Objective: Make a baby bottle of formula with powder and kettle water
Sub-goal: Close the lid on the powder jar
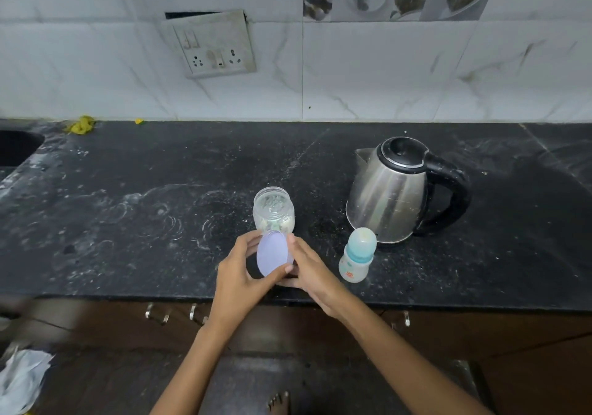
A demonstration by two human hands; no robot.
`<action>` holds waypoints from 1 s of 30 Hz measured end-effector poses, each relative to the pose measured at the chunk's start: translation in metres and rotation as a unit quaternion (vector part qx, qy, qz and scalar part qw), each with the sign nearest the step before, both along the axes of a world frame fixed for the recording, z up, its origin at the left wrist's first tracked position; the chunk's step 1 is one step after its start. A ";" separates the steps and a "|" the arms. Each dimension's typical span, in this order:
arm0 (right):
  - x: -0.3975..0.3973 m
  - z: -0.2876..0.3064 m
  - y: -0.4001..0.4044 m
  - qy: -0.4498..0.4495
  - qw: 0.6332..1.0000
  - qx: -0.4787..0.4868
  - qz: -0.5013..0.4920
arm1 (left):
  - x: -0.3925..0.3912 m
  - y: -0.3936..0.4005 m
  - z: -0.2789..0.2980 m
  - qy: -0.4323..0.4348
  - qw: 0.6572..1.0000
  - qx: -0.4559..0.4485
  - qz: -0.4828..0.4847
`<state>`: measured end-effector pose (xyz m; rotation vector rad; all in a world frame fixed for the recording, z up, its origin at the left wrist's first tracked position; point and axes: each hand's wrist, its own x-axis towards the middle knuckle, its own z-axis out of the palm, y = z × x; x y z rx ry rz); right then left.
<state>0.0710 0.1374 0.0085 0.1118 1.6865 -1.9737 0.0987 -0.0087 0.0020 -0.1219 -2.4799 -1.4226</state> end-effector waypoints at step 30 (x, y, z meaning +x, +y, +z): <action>-0.144 0.062 -0.029 0.350 0.727 0.506 0.306 | -0.115 -0.005 -0.046 -0.061 0.991 0.100 0.067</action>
